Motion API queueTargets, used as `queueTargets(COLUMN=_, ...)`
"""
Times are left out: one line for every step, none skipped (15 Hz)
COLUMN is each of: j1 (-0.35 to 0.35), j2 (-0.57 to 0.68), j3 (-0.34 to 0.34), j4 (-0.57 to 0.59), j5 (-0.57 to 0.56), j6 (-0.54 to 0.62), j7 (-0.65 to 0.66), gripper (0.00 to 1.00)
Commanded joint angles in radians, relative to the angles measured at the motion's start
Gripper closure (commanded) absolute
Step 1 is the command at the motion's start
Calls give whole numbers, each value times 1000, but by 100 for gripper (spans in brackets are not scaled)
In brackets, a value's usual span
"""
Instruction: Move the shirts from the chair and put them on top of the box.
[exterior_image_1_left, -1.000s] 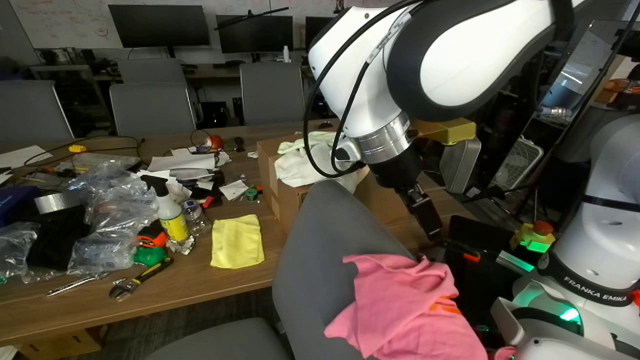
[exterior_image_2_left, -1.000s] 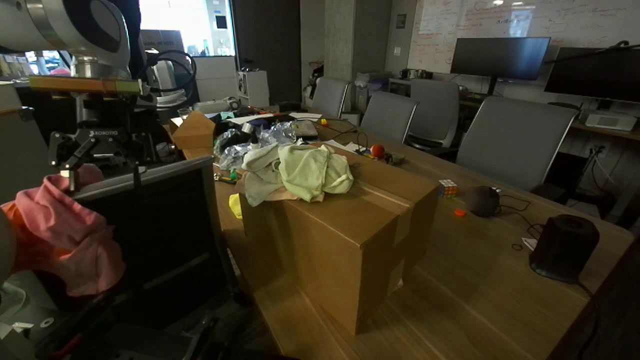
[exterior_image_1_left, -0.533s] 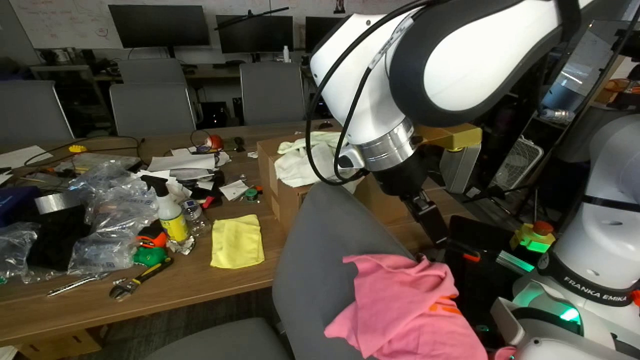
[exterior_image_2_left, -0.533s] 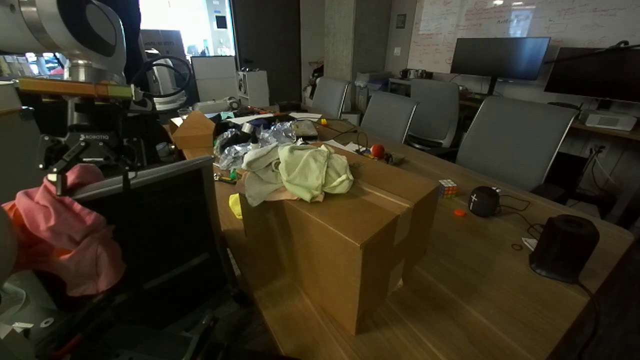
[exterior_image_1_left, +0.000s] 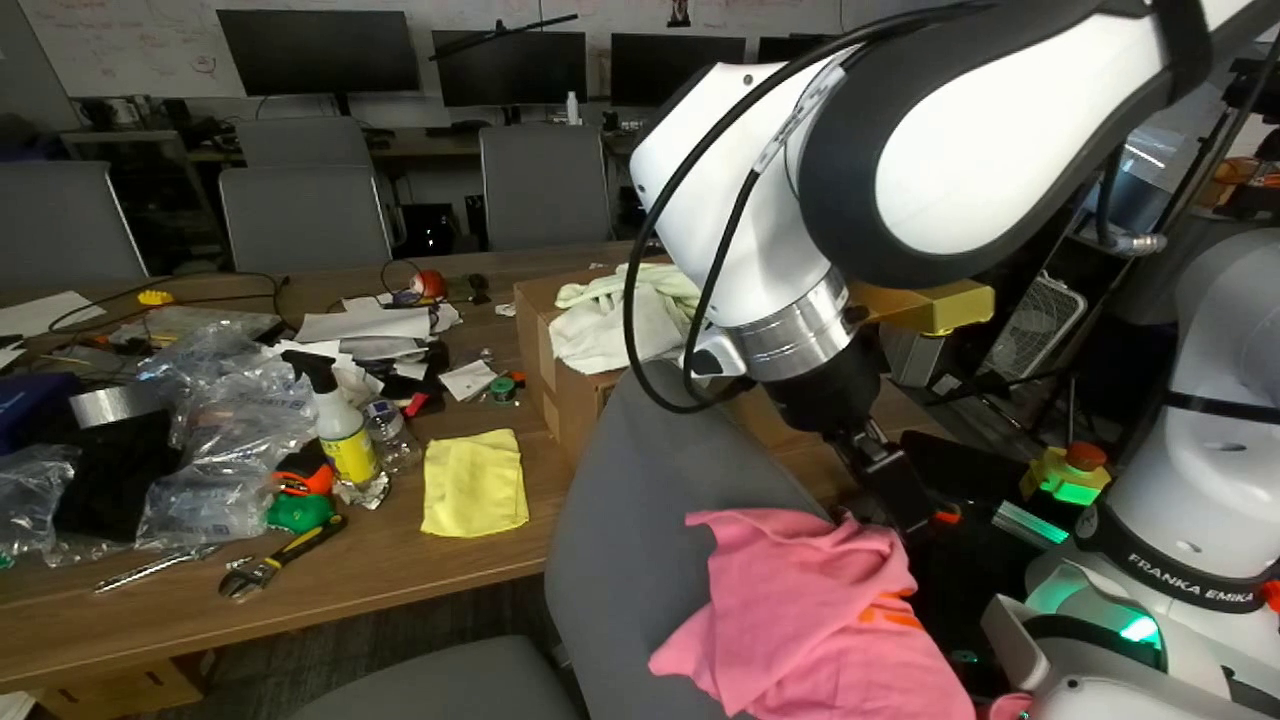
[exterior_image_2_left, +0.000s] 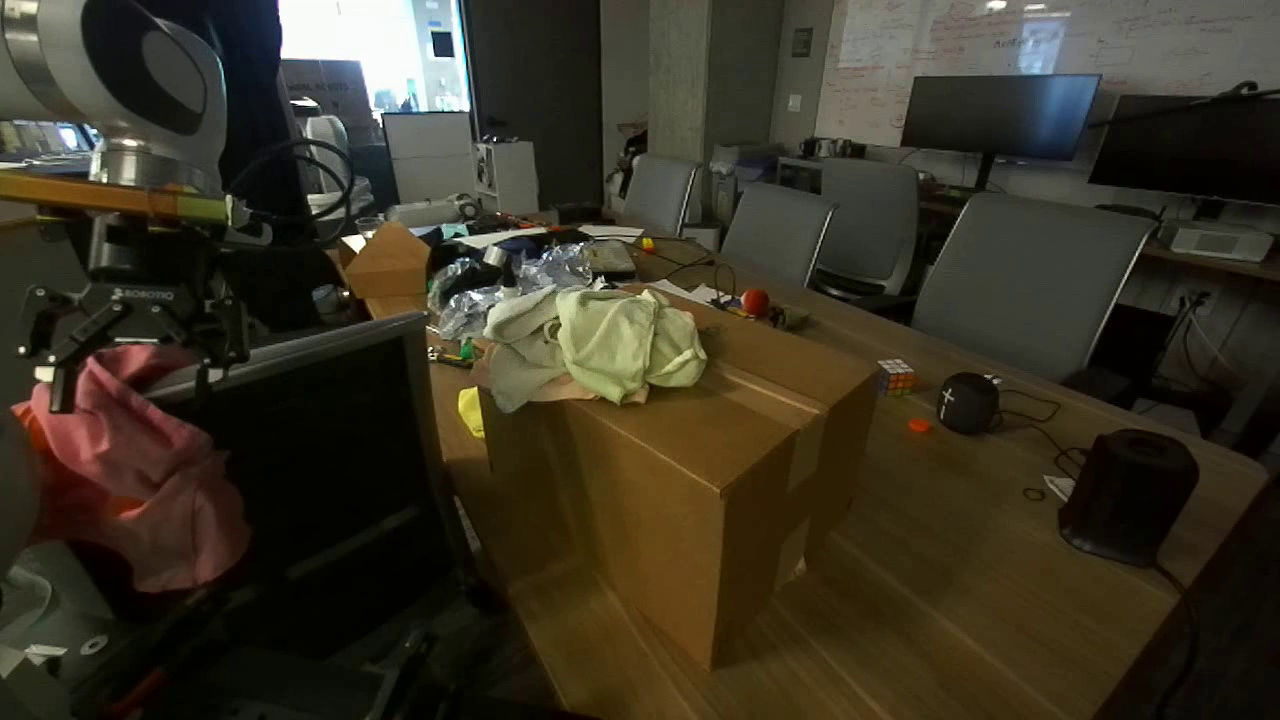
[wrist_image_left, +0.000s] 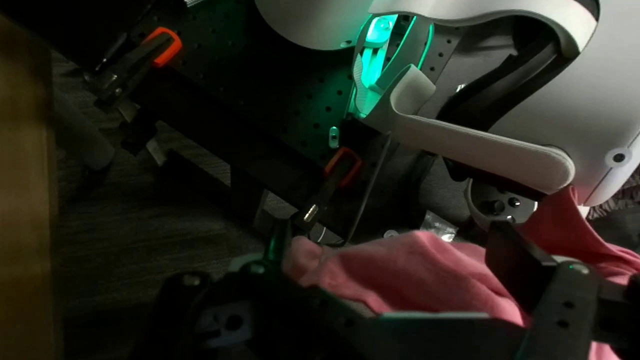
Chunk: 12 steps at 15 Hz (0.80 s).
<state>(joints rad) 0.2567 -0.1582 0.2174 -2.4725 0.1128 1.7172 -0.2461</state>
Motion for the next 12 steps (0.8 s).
queueTargets(j1=16, j2=-27, j3=7, j4=-20, j5=60, j6=25, j7=-19, gripper=0)
queueTargets(j1=17, j2=-28, j3=8, j4=-20, j5=71, j6=27, j7=-20, gripper=0)
queueTargets(j1=19, j2=-29, j3=9, j4=-21, j5=78, j6=28, j7=-25, gripper=0)
queueTargets(j1=19, j2=-31, j3=8, j4=-22, j5=86, j6=33, j7=-32, gripper=0)
queueTargets(j1=19, j2=-29, j3=7, j4=-24, j5=93, j6=39, j7=-41, gripper=0)
queueTargets(j1=19, j2=-30, j3=7, j4=-28, j5=96, j6=47, j7=-48, gripper=0)
queueTargets(j1=19, j2=-33, j3=6, j4=-34, j5=102, j6=59, j7=-57, gripper=0)
queueTargets(j1=19, j2=-32, j3=6, j4=-37, j5=105, j6=67, j7=-65, gripper=0)
queueTargets(j1=19, j2=-31, j3=6, j4=-42, j5=103, j6=81, j7=-73, gripper=0)
queueTargets(j1=19, j2=-32, j3=6, j4=-47, j5=101, j6=89, j7=-80, gripper=0)
queueTargets(j1=18, j2=-33, j3=5, j4=-55, j5=96, j6=102, j7=-90, gripper=0)
queueTargets(j1=18, j2=-32, j3=5, j4=-63, j5=94, j6=116, j7=-95, gripper=0)
